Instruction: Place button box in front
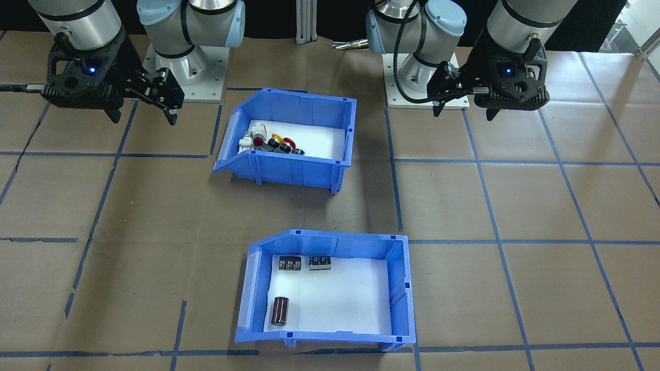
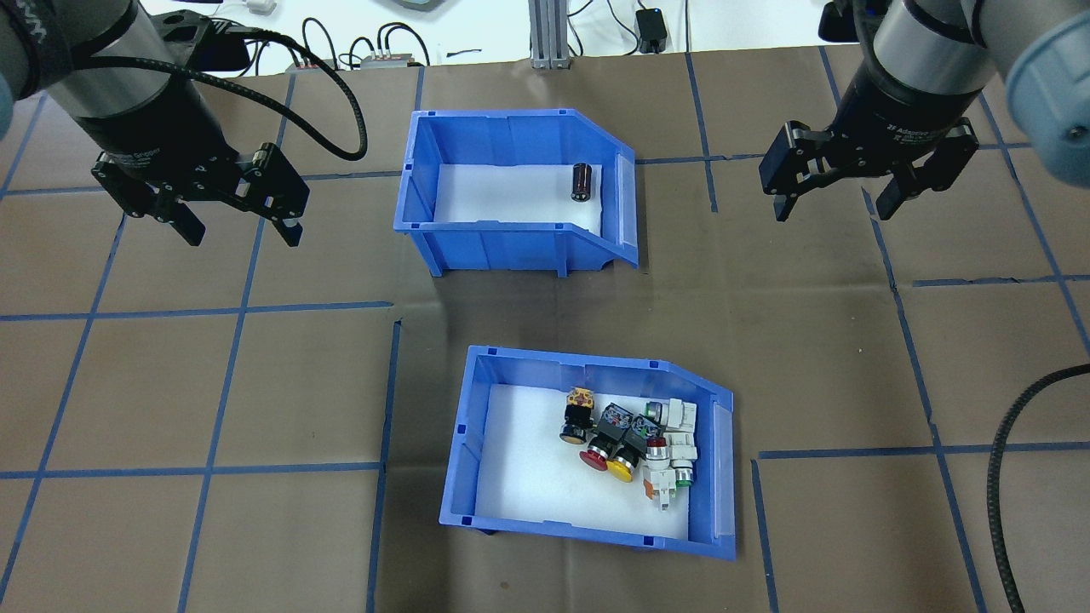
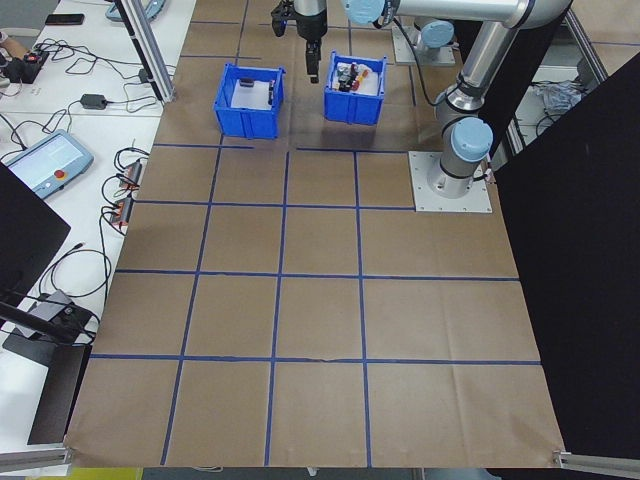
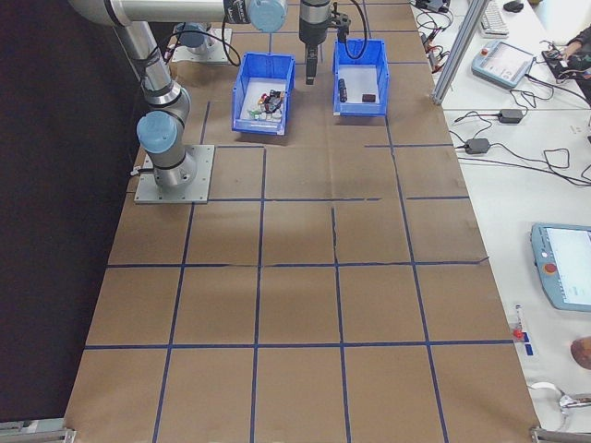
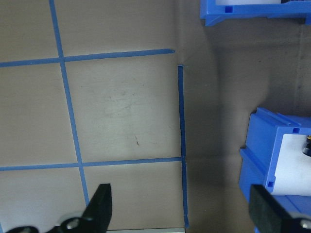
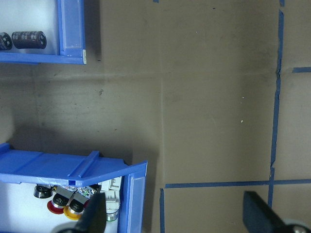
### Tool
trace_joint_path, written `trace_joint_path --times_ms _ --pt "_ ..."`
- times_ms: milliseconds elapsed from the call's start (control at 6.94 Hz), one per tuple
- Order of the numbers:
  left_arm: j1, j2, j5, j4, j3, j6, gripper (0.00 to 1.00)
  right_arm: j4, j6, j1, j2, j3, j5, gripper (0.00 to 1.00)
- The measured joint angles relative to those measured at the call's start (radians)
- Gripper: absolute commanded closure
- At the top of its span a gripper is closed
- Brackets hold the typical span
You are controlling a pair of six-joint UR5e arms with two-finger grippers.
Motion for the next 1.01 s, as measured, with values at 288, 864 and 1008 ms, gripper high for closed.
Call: trace_joint_path --times_ms 288,864,1008 --pt "0.0 0.001 0.001 0.0 0.0 0.0 0.0 0.001 0.0 0.0 0.0 0.0 0.001 0.0" --pt "0.001 -0.005 -0.006 0.009 0.004 0.0 0.0 0.002 -0.001 0.0 0.0 0.0 0.0 0.0" --pt "0.001 0.0 -0.007 0.011 0.005 -0.003 0.0 0.001 -0.001 0.0 0.0 0.001 0.0 0.0"
